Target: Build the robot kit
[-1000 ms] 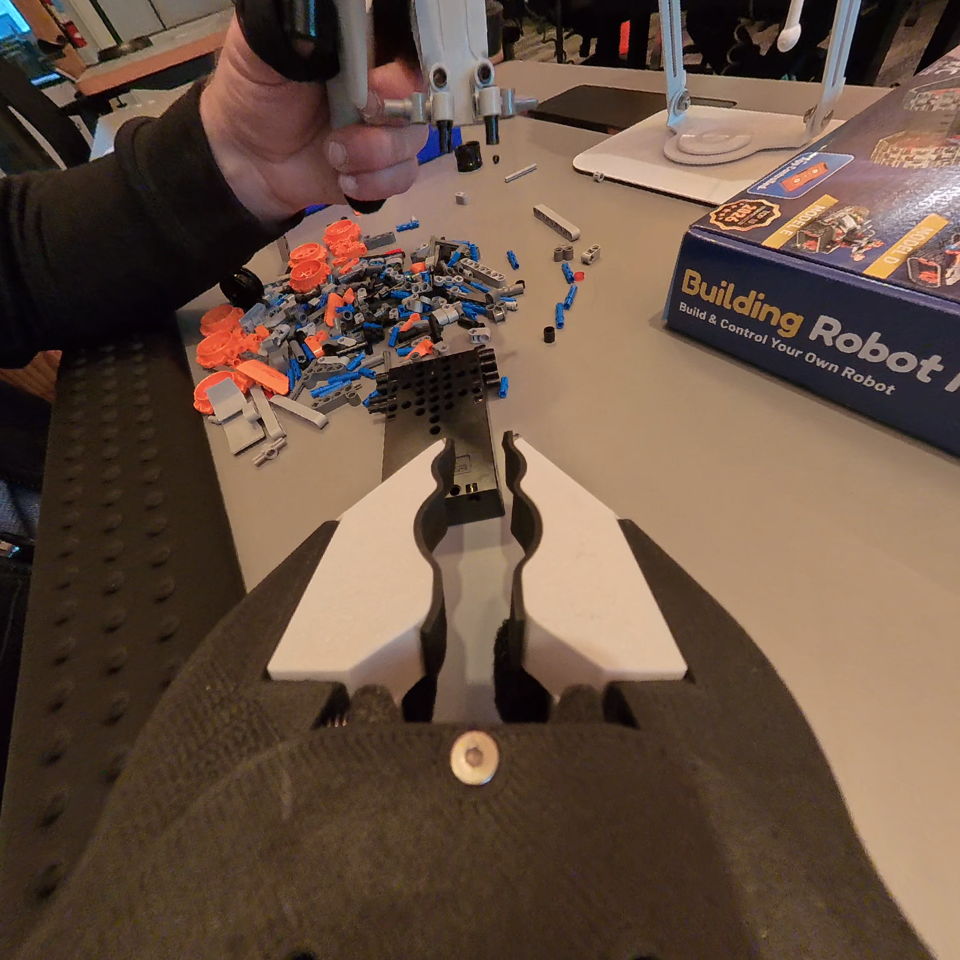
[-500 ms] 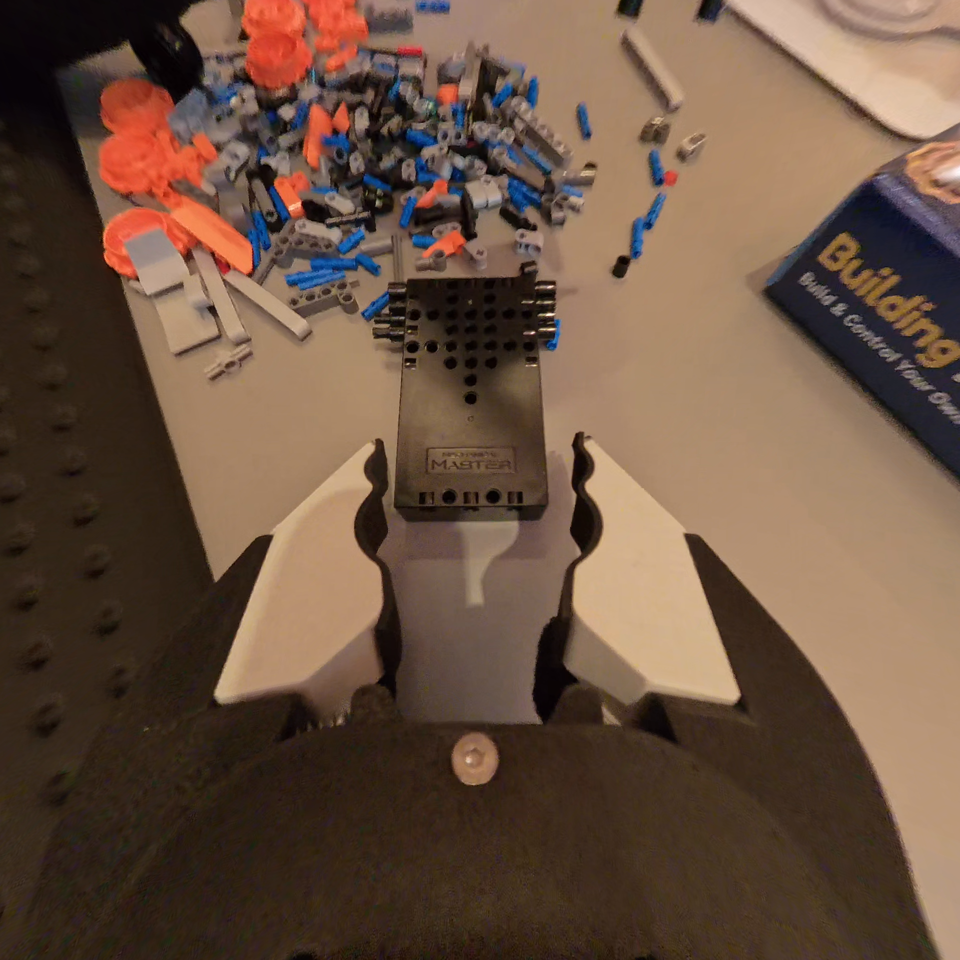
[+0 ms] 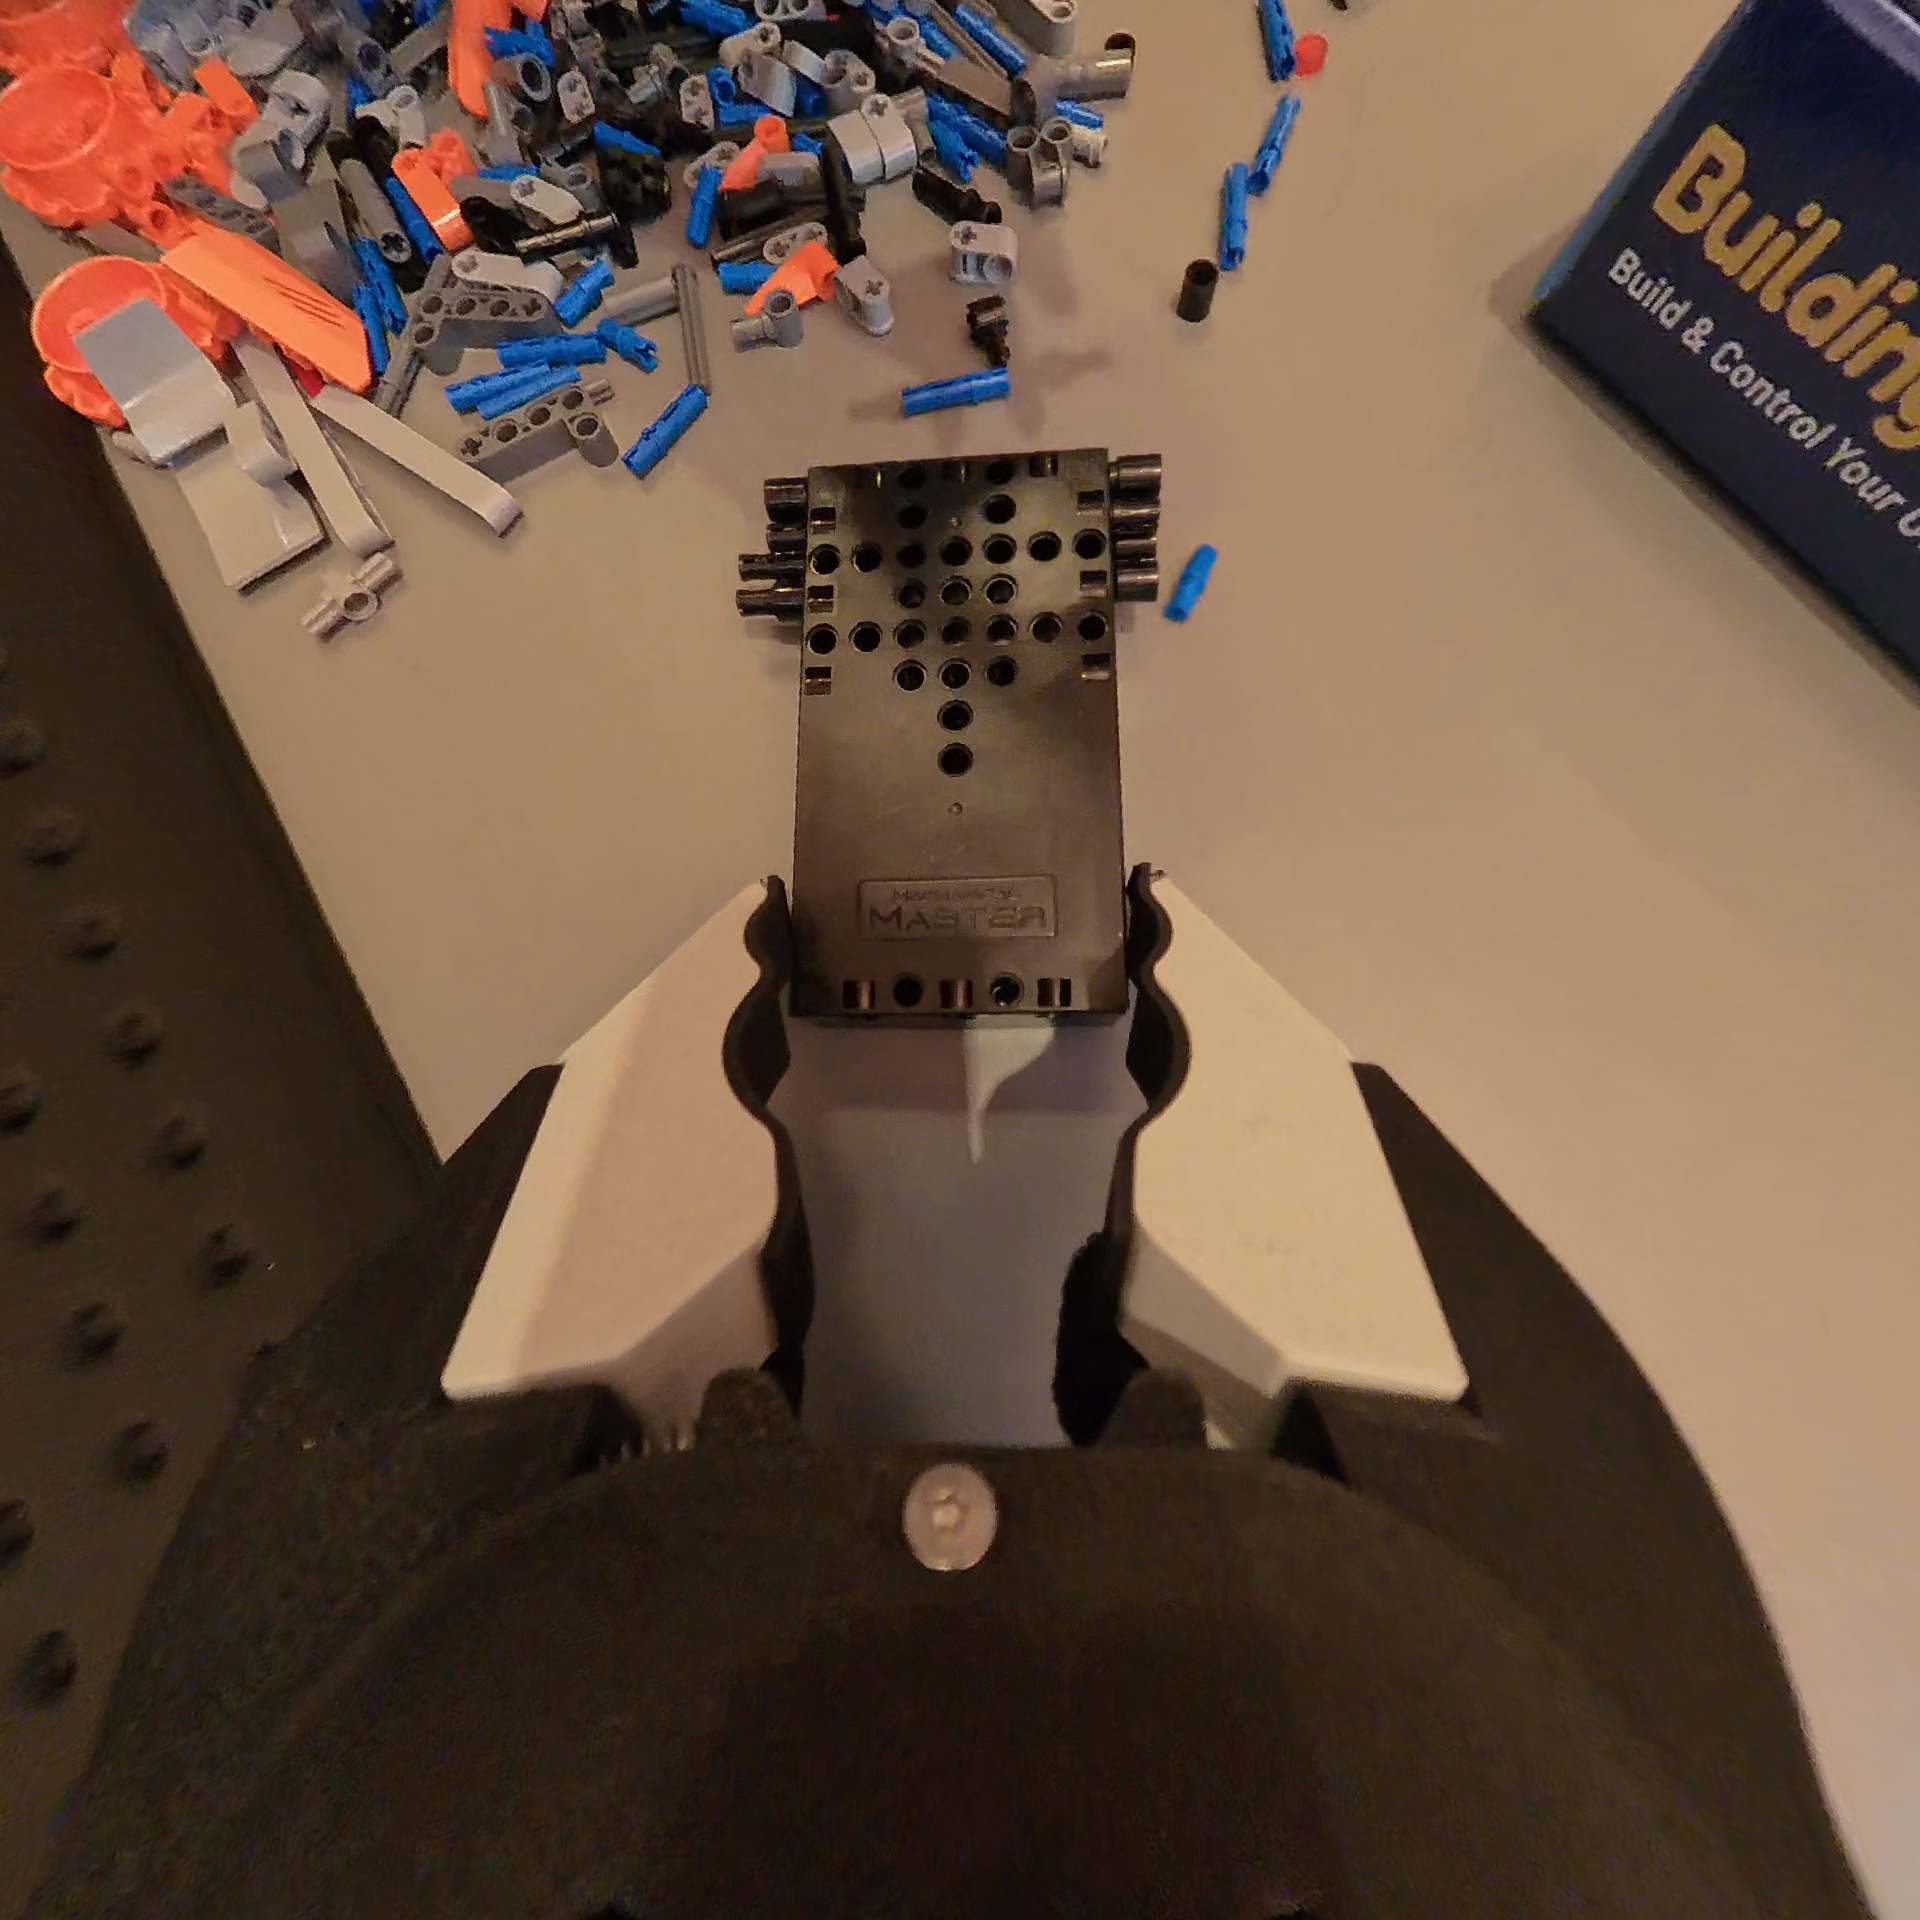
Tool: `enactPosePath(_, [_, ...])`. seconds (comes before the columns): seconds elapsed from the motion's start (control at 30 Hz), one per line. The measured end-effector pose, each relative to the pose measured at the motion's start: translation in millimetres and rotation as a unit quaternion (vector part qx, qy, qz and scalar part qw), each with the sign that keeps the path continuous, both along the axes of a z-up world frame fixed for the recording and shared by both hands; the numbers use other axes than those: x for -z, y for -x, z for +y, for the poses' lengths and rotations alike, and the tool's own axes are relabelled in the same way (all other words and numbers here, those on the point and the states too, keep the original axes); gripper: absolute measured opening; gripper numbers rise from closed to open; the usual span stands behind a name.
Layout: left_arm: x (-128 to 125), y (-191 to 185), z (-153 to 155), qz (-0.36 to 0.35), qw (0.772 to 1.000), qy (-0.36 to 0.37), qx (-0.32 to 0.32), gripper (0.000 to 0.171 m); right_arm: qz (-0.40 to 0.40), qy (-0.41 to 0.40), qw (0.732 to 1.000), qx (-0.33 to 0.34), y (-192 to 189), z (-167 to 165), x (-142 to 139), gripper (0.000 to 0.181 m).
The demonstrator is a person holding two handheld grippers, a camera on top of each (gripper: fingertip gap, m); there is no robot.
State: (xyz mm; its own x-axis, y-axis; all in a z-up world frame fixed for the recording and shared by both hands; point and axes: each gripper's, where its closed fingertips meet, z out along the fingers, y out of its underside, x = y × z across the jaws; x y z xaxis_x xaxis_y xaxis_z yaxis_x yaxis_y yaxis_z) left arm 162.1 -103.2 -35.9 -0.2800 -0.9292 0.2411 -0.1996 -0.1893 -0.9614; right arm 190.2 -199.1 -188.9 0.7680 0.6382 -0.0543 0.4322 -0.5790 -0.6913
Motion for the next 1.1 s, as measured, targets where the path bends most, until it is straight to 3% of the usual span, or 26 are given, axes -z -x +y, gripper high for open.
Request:
enactPosePath(0.27, [1, -3, -8, 0.001, 1.0, 0.001, 0.008, 0.024, 0.015, -0.037, 0.999, 0.014, -1, -2, -2, 0.064])
enactPosePath(0.5, [-4, -1, -8, -0.01, 1.0, 0.011, 0.012, 0.024, -0.035, -0.068, 0.997, 0.013, 0, -3, -5, 0.064])
enactPosePath(1.1, [-7, 1, 0, -0.015, 1.0, 0.016, 0.0, 0.024, -0.067, -0.043, 0.993, 0.092, -18, -19, -4, 0.063])
